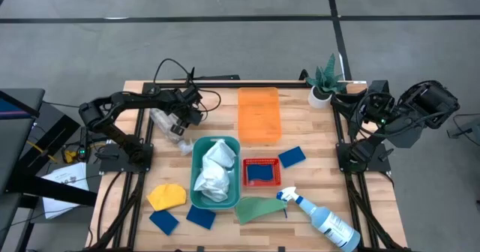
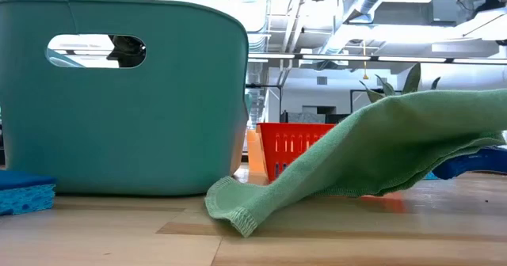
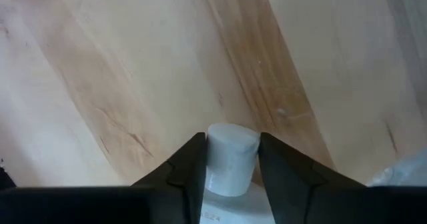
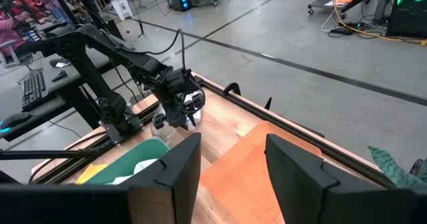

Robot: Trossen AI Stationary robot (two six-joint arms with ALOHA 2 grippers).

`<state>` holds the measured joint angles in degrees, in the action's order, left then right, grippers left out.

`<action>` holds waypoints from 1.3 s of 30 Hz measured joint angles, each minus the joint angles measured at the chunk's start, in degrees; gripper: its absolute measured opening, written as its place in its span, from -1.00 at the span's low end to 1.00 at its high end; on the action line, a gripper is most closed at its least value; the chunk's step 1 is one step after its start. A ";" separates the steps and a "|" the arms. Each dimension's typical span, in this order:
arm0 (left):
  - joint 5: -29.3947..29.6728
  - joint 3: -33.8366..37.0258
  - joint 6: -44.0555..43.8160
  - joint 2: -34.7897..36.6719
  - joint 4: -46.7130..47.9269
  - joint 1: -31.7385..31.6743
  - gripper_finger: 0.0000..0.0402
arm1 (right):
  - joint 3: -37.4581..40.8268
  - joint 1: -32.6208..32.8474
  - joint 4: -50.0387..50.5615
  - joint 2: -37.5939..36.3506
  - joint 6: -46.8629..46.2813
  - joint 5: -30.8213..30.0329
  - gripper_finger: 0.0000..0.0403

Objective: Pick & Place Kitchen Items
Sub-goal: Put the white plastic restorer bottle into the orange bin

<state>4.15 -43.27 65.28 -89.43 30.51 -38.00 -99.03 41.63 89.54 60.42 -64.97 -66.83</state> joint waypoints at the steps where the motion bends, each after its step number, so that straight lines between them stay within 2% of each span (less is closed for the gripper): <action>1: -0.19 0.00 -0.11 0.00 -0.11 0.00 -0.43 | 0.00 0.00 0.02 0.00 0.00 0.00 -0.21; 8: -0.49 0.07 -1.28 0.34 -0.09 0.00 -0.44 | 0.00 0.02 0.02 0.00 0.00 0.00 -0.21; 20: -0.75 0.35 -2.47 5.29 -1.27 0.00 -0.48 | -0.02 0.02 0.00 0.00 0.00 0.00 -0.21; 25: -1.73 0.31 -4.81 7.24 -2.54 0.00 -0.57 | 0.00 0.01 0.00 0.00 0.00 0.00 -0.21; 30: -4.60 0.26 -7.55 7.91 -2.64 0.00 -0.74 | -0.01 0.02 0.00 0.00 0.13 0.00 -0.21; 34: -4.56 0.24 -7.72 7.93 -3.32 0.00 -0.86 | 0.00 0.01 0.00 0.00 0.31 0.00 -0.21; 39: -4.38 0.15 -7.72 7.98 -5.06 0.00 -0.80 | -0.02 0.02 0.00 0.00 0.04 0.00 -0.21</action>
<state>-0.23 -43.11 57.56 -81.45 25.45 -38.00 -99.04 41.65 89.54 60.42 -64.93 -66.83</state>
